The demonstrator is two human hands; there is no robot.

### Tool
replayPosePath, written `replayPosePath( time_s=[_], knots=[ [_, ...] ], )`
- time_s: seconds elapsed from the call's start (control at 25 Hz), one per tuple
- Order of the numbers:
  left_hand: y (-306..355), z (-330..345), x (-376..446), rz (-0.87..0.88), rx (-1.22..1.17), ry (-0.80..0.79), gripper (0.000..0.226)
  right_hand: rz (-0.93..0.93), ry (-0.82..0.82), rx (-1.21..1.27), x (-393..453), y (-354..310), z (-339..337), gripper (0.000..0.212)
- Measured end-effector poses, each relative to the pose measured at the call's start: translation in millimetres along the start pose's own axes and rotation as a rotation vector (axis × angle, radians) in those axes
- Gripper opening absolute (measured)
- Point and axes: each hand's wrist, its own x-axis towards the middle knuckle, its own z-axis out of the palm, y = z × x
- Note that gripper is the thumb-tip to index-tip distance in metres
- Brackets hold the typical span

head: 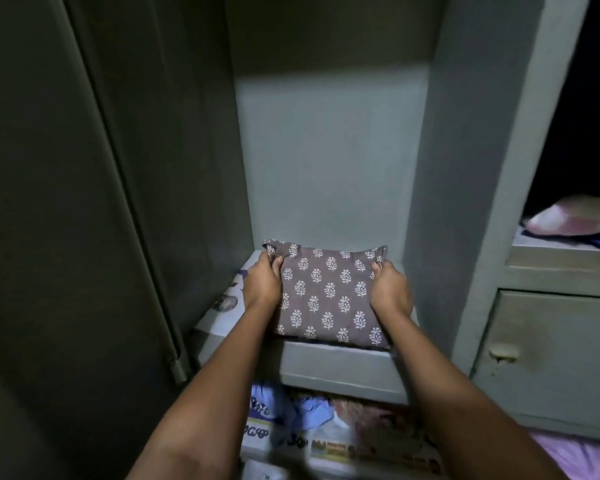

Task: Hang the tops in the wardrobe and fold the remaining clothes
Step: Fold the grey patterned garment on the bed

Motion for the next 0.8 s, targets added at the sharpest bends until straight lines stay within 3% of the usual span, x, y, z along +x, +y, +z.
replayPosePath(
  time_s=[0.08, 0.2, 0.28, 0.36, 0.44, 0.64, 0.8],
  knots=[
    [2.0, 20.6, 24.5, -0.024, 0.12, -0.018, 0.037, 0.015, 0.019, -0.158, 25.8, -3.9, 9.9, 0.032],
    [17.4, 54.3, 28.8, 0.215, 0.227, 0.028, 0.046, -0.087, 0.059, -0.299, 39.5, -8.8, 34.1, 0.039],
    [24.6, 78.7, 20.1, 0.369, 0.16, -0.146, 0.043, -0.183, -0.041, -0.231, 37.5, -15.8, 62.9, 0.042],
    [12.7, 98.8, 15.0, 0.37, 0.186, -0.454, 0.049, -0.224, -0.257, -0.28, 26.6, -16.8, 90.6, 0.047],
    [-13.3, 111.1, 15.3, 0.35, 0.33, -0.62, 0.058, -0.241, -0.345, -0.459, 16.6, -5.1, 106.1, 0.053],
    [-27.6, 107.9, 18.5, 0.277, 0.515, -0.542, 0.085, -0.126, -0.292, -0.523, 17.2, 15.4, 97.6, 0.08],
    [-30.0, 106.2, 17.5, 0.159, 0.485, -0.526, 0.105, 0.057, -0.284, -0.496, 21.5, 30.0, 86.8, 0.094]
  ],
)
